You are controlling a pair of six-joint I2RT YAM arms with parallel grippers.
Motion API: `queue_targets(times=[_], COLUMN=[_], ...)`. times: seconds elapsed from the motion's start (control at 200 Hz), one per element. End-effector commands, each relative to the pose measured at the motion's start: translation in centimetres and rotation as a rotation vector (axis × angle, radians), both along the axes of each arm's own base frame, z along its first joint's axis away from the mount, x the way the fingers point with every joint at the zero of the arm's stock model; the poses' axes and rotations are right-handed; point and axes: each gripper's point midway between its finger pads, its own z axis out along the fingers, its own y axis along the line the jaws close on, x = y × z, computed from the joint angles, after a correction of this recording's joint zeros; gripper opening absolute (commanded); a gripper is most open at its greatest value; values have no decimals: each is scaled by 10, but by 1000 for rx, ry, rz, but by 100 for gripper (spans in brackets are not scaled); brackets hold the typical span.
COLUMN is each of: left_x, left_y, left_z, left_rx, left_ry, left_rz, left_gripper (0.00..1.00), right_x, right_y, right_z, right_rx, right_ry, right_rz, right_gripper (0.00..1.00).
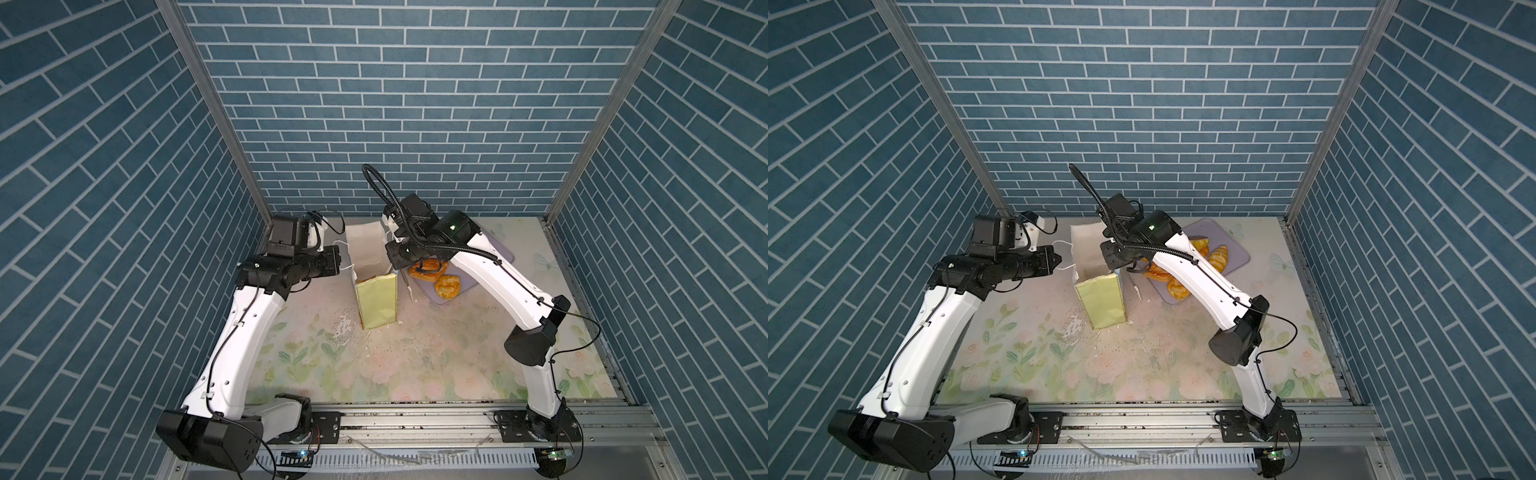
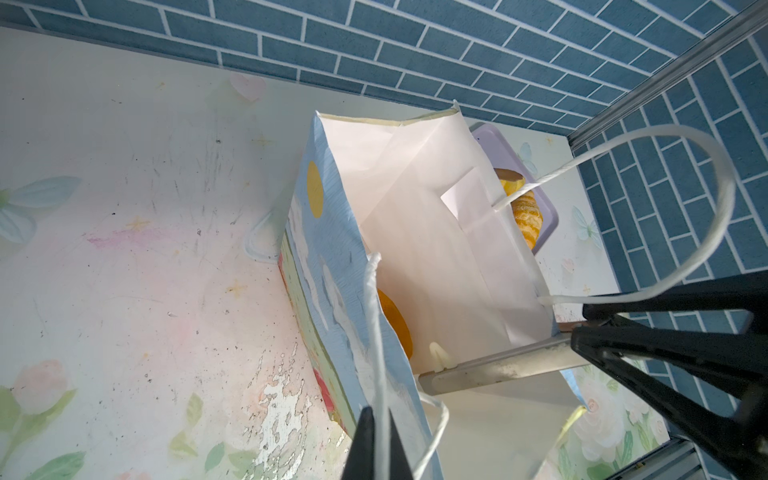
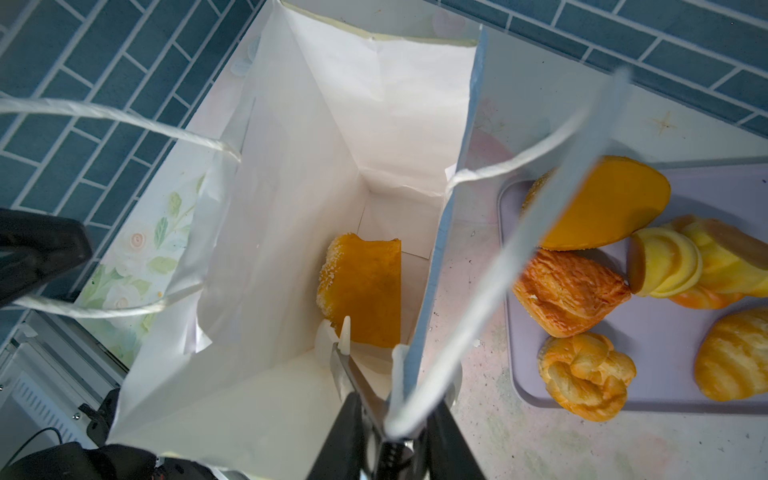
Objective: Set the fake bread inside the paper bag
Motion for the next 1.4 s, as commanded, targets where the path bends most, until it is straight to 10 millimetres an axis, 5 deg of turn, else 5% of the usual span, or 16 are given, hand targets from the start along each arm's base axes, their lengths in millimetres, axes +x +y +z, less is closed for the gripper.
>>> queue_targets(times=[0.0, 0.64, 0.965, 1.205, 1.395], left_x=[-2, -3, -3, -2, -1], left_y=[2, 4, 4, 3, 3], left_z=[1, 5, 7, 6, 3], left_rx=[4, 9, 7, 5, 2], left_ry=[-3, -12, -19, -17, -10], left_rz=[6, 13, 14, 11, 11], left_gripper=[5, 5, 5, 4, 4], right_x=[-7, -11, -9, 3, 12], right_y=[1, -50, -122, -182, -199], right_z=[21, 133, 175, 177, 193], right_rx=[40, 124, 109, 77, 108], right_ry=[-27, -333, -444, -465, -512], right_rz=[34, 14, -108, -262, -310], right_gripper=[25, 16, 14, 13, 12])
